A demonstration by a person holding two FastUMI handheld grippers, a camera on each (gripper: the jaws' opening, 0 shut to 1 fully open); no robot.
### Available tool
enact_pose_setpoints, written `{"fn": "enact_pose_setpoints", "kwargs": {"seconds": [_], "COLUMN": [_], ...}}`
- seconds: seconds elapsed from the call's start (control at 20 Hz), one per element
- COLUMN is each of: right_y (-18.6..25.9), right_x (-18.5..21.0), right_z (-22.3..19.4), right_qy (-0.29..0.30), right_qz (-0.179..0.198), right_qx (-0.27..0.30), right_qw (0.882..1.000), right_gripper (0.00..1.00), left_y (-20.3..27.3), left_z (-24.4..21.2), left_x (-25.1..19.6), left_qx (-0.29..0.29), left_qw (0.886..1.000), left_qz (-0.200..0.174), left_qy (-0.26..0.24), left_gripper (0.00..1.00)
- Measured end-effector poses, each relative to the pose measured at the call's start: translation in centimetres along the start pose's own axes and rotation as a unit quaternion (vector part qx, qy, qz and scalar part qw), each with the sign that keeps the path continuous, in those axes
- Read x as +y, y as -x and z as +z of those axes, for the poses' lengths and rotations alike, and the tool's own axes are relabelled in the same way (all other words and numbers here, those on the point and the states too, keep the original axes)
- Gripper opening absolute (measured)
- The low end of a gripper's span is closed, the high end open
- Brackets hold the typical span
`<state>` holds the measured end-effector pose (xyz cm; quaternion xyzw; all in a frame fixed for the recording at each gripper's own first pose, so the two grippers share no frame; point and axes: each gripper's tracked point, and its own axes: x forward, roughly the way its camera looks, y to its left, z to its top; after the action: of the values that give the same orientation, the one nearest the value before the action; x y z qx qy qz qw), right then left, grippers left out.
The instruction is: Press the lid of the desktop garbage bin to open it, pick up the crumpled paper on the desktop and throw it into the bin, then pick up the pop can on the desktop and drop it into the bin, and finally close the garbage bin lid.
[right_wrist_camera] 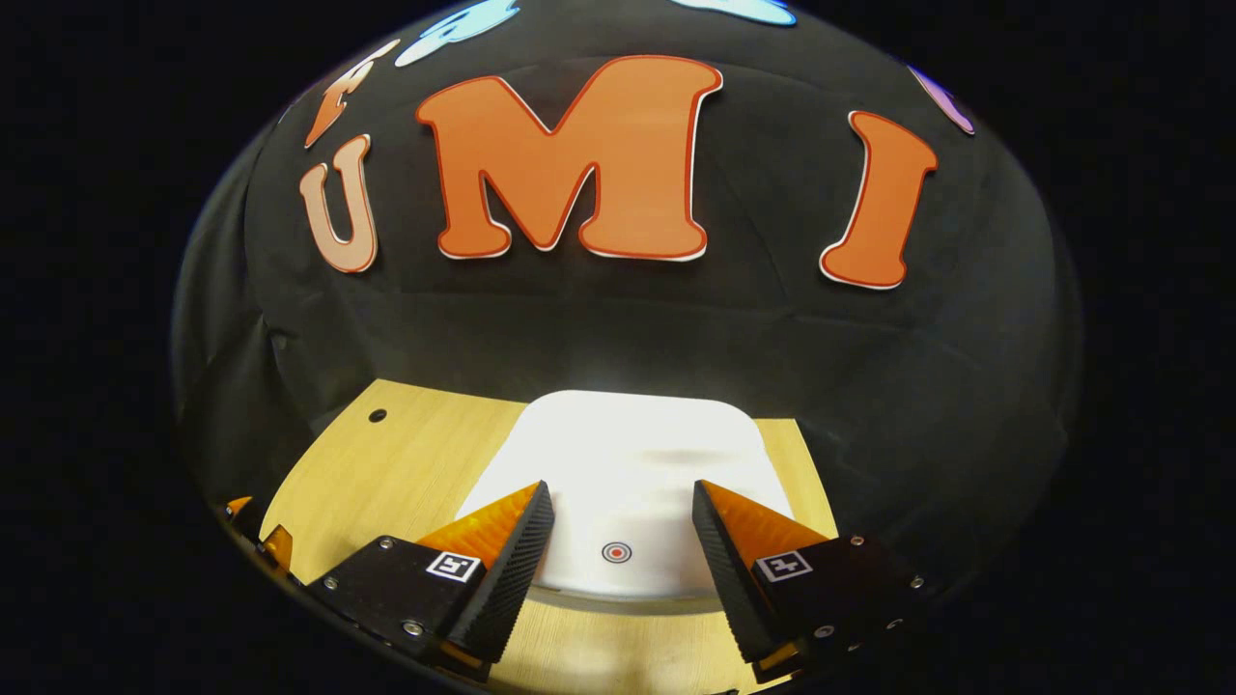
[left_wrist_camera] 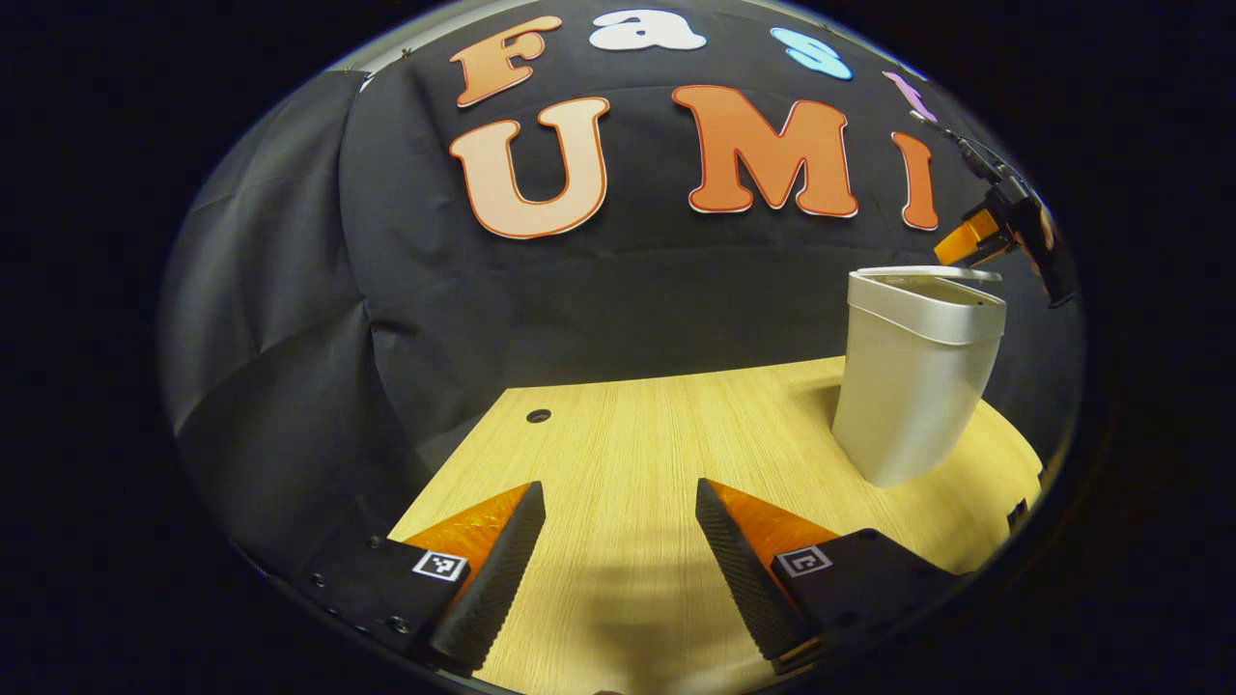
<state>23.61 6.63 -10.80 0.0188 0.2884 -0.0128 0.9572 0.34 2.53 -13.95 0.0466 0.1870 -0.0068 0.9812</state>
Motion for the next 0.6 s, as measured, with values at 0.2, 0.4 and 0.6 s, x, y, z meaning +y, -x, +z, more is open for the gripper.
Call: {"fn": "enact_pose_setpoints", "kwargs": {"seconds": [0.2,0.4,0.6], "right_y": [0.3,0.3,0.3], "right_x": [0.3,0.7,0.9], "right_z": [-1.0,-1.9,-2.2], "right_qy": [-0.001,0.003,-0.007], "right_qz": [0.005,0.005,0.001], "right_qx": [0.009,0.018,0.021], "right_qw": [1.0,1.0,1.0], "right_gripper": [0.88,0.88,0.87], "left_y": [0.0,0.1,0.1], "left_z": [-0.1,-0.3,-0.3], "left_x": [-0.3,-0.5,-0.6], "left_qx": [0.003,0.009,0.009], "left_qw": [1.0,1.0,1.0], "left_qz": [-0.006,-0.015,-0.02], "left_qy": [-0.002,-0.008,-0.013], "left_gripper": [1.0,1.0,0.98]}}
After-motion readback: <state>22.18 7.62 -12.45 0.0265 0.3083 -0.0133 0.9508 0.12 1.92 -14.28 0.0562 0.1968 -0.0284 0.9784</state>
